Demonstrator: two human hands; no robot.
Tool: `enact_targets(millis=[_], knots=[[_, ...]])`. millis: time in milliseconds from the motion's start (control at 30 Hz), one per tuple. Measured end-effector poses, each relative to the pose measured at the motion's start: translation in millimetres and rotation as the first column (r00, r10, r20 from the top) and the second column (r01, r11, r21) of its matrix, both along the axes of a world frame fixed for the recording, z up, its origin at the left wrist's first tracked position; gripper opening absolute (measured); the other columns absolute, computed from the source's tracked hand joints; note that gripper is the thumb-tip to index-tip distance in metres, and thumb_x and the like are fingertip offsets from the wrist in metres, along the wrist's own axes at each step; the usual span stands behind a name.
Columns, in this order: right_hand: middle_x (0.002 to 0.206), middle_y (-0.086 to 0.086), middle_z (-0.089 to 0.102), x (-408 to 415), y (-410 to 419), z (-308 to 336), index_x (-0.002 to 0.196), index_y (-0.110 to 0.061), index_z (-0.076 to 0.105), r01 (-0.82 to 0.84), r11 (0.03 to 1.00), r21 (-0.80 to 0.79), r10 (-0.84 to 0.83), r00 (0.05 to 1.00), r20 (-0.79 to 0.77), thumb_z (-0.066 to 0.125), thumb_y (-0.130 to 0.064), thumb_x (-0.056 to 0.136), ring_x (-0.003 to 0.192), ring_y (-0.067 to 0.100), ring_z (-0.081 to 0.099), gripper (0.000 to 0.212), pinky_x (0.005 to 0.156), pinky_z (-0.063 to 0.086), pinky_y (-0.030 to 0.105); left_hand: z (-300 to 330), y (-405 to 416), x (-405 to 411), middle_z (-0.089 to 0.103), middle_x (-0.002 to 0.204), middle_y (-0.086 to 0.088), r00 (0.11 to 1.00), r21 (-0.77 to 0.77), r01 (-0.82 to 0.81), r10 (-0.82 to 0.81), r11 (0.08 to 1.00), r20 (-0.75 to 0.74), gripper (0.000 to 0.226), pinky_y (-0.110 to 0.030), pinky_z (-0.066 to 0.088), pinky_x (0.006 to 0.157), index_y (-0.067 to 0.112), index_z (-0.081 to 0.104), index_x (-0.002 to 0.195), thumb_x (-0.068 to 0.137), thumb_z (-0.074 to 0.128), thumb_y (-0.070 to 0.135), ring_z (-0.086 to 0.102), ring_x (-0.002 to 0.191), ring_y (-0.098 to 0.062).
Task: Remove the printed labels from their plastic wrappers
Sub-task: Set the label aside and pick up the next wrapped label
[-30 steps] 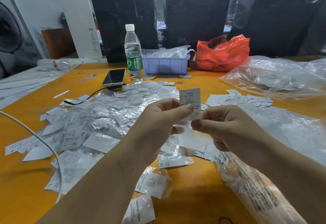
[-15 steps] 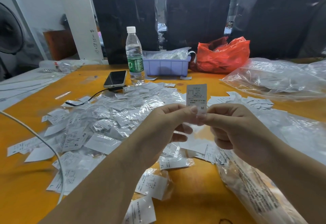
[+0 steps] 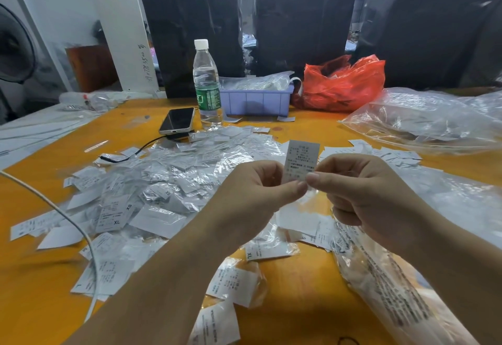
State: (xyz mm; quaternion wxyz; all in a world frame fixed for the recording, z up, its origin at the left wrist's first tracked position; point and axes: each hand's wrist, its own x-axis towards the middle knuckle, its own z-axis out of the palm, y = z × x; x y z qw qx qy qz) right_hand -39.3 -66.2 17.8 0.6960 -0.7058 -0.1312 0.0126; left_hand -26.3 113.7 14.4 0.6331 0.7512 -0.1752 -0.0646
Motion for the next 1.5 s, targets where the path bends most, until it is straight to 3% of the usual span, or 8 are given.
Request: enact_targets(millis=[167,300,467,567,700,900,1333,1500], knots=[[0.041,-0.006,0.034,0,0,-1,0.074,-0.004,0.066,0.074,0.997,0.022,-0.075,0.997,0.035,0.073,-0.023,0.066,0.034,0.009,0.019,0.023,0.038,0.023,0.018,1,2,2,0.071,0.073,0.006,0.997,0.040,-0.070,0.071,0.997,-0.022,0.017,-0.015,0.045,0.053,0.011,0.071,0.086,0.082,0.075,0.027,0.056,0.055,0.001],[0.043,-0.003,0.027,2,-2,2,0.062,-0.016,0.067,0.131,0.984,0.119,-0.137,0.990,0.045,0.073,-0.021,0.066,0.035,0.009,0.018,0.009,0.038,0.025,0.017,2,4,3,0.065,0.067,0.004,0.995,0.049,-0.096,0.097,0.994,-0.034,0.016,-0.017,0.046,0.053,0.011,0.074,0.084,0.081,0.075,0.026,0.053,0.053,-0.002],[0.045,-0.004,0.023,3,-11,9,0.060,-0.016,0.065,0.055,0.993,0.101,-0.063,0.995,0.078,0.071,-0.017,0.065,0.039,0.010,0.015,0.008,0.039,0.024,0.017,3,5,2,0.070,0.075,-0.001,0.998,0.096,-0.019,0.024,0.995,-0.060,0.015,-0.025,0.048,0.062,0.014,0.077,0.084,0.080,0.076,0.029,0.059,0.064,-0.007],[0.045,-0.004,0.024,5,-16,12,0.056,-0.015,0.063,-0.016,0.999,0.032,0.013,0.996,0.086,0.077,-0.005,0.062,0.040,0.010,0.015,0.019,0.039,0.023,0.017,5,4,0,0.069,0.077,-0.005,0.998,0.127,0.042,-0.035,0.991,-0.052,0.012,-0.026,0.046,0.063,0.018,0.077,0.078,0.079,0.077,0.030,0.057,0.064,-0.010],[0.044,-0.001,0.027,5,-16,12,0.055,-0.013,0.062,-0.066,0.997,-0.034,0.069,0.993,0.094,0.065,-0.007,0.070,0.038,0.009,0.017,0.016,0.040,0.023,0.017,5,3,-3,0.074,0.091,-0.006,0.995,0.144,0.087,-0.079,0.986,-0.063,0.016,-0.025,0.046,0.063,0.023,0.072,0.066,0.080,0.078,0.028,0.054,0.061,-0.008],[0.045,0.000,0.033,4,-17,11,0.057,-0.012,0.063,-0.037,0.997,-0.073,0.048,0.988,0.145,0.066,-0.008,0.070,0.037,0.008,0.021,0.014,0.038,0.026,0.018,5,2,-3,0.074,0.088,-0.007,0.991,0.122,0.122,-0.113,0.985,-0.078,0.013,-0.010,0.045,0.056,0.016,0.071,0.068,0.078,0.080,0.017,0.061,0.059,0.001],[0.044,-0.003,0.044,4,-16,12,0.057,-0.004,0.057,0.035,0.989,-0.140,-0.004,0.977,0.215,0.062,-0.008,0.069,0.034,0.006,0.027,0.014,0.038,0.025,0.020,5,2,-3,0.073,0.083,-0.011,0.992,0.143,0.114,-0.105,0.983,-0.073,0.012,-0.010,0.044,0.052,0.015,0.071,0.069,0.077,0.081,0.016,0.059,0.056,0.001],[0.046,-0.001,0.050,4,-14,10,0.058,-0.003,0.060,0.016,0.983,-0.185,0.025,0.976,0.218,0.061,-0.008,0.071,0.035,0.009,0.027,0.014,0.037,0.023,0.020,4,1,-3,0.075,0.084,0.004,0.992,0.153,0.105,-0.093,0.983,-0.082,0.019,-0.008,0.045,0.054,0.015,0.069,0.064,0.079,0.080,0.016,0.062,0.056,0.004]])
